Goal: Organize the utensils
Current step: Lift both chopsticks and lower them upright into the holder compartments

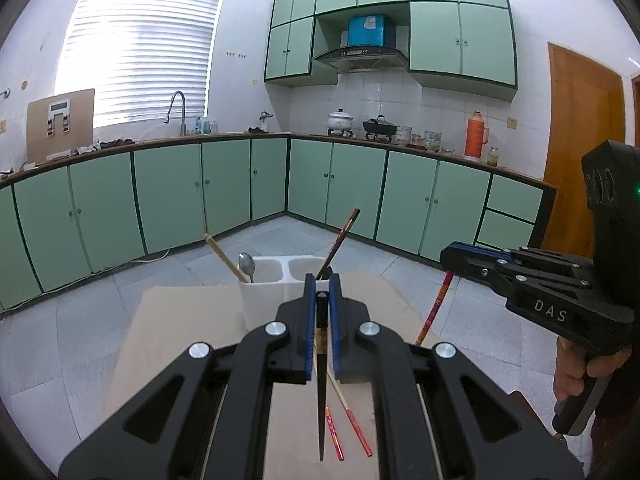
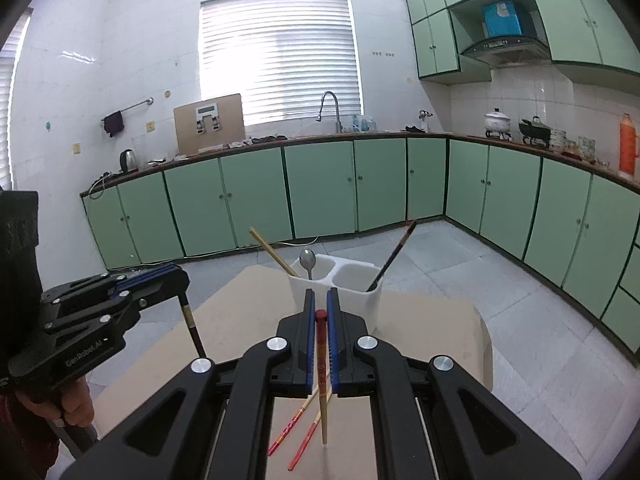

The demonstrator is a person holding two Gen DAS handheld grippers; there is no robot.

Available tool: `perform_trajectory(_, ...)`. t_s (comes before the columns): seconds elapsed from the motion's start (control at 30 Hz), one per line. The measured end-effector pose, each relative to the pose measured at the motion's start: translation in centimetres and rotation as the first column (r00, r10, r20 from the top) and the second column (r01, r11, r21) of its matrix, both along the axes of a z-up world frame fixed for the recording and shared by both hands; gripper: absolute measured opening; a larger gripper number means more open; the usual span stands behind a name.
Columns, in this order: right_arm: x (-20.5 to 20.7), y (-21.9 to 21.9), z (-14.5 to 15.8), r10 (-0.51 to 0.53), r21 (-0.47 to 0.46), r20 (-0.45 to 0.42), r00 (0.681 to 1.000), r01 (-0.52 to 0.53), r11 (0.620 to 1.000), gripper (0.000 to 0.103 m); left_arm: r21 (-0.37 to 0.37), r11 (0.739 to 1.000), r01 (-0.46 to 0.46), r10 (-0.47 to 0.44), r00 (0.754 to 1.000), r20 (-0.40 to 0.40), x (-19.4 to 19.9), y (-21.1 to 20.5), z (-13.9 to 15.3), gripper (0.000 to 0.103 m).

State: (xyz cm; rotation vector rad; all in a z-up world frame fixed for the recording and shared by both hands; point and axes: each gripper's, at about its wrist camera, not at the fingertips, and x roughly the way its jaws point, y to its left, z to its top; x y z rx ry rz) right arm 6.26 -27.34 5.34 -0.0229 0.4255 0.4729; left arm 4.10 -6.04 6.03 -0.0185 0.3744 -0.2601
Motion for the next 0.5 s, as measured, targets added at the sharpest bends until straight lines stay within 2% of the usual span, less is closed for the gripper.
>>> perform_trajectory(0.5, 1.2, 0.4, 1.8, 0.005, -0.001, 0.038, 0.999, -0.005, 1.0, 0.006, 0.002, 1.0, -0.001, 0.001, 0.999, 0.05, 0.9, -0.2, 1.6, 0.006)
